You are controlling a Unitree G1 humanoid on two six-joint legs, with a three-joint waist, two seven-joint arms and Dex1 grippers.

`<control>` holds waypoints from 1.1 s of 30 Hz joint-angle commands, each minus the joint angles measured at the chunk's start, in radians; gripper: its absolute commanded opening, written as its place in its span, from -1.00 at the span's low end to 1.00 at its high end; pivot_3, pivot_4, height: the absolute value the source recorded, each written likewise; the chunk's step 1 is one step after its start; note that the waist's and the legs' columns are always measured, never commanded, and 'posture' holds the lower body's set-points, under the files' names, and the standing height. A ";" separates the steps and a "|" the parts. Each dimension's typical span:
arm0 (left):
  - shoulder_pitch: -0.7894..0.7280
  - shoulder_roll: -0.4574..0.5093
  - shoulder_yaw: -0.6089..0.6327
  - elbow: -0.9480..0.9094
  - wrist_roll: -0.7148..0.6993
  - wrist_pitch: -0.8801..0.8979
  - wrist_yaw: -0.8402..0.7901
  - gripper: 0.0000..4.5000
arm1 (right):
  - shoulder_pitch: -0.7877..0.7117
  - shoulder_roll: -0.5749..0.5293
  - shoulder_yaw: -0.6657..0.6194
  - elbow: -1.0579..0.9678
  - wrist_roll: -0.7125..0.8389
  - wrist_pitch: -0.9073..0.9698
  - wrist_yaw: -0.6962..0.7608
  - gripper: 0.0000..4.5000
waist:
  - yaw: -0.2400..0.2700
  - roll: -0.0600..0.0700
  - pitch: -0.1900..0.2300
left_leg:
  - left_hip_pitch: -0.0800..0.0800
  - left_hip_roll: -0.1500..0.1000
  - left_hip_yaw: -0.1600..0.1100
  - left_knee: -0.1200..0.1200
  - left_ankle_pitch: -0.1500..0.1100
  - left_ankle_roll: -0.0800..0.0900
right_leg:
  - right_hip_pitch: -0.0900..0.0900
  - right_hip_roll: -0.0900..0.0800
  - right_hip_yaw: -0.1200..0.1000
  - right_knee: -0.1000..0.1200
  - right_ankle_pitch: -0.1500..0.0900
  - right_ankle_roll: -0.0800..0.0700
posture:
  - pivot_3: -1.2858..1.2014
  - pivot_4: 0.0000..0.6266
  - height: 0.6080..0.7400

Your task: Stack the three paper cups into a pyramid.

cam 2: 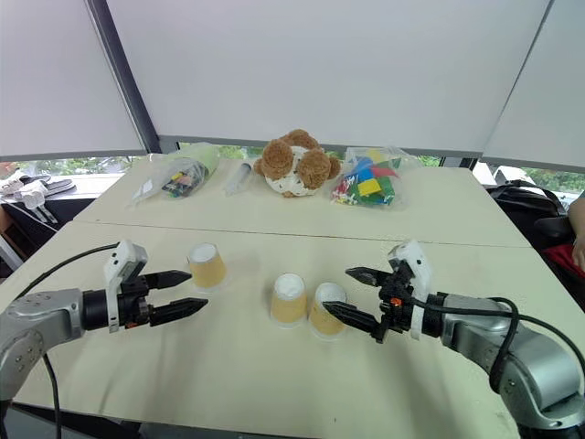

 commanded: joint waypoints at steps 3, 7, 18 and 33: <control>-0.037 0.017 0.096 0.073 0.114 -0.143 0.078 1.00 | -0.164 -0.042 -0.045 0.027 0.118 0.050 0.017 0.99 | -0.004 0.000 0.000 | 0.000 0.000 0.000 0.000 0.000 0.000 | 0.000 0.000 0.000 0.000 0.000 0.000 | 0.03 -0.52 0.98; -0.056 0.008 0.103 0.119 0.168 -0.204 0.112 1.00 | -0.229 -0.031 -0.005 0.033 0.160 0.079 0.018 0.99 | -0.001 0.000 0.000 | 0.000 0.000 0.000 -0.001 0.000 0.000 | -0.001 0.000 0.000 0.000 0.000 0.000 | 0.03 -0.52 0.98; -0.064 -0.103 -0.026 0.227 0.287 -0.350 0.120 1.00 | -0.214 0.002 0.130 0.022 0.113 0.036 0.046 0.99 | 0.002 0.000 0.000 | -0.003 0.000 0.000 0.001 0.000 0.000 | -0.001 -0.001 -0.001 -0.001 0.000 0.001 | 0.03 -0.52 0.98; -0.194 -0.193 -0.110 0.410 0.367 -0.466 0.092 1.00 | -0.216 0.026 0.156 0.021 0.089 0.020 0.014 0.99 | 0.001 0.000 0.000 | -0.003 0.000 0.000 0.001 0.000 0.000 | -0.001 0.000 -0.001 0.000 0.001 0.001 | 0.03 -0.52 0.98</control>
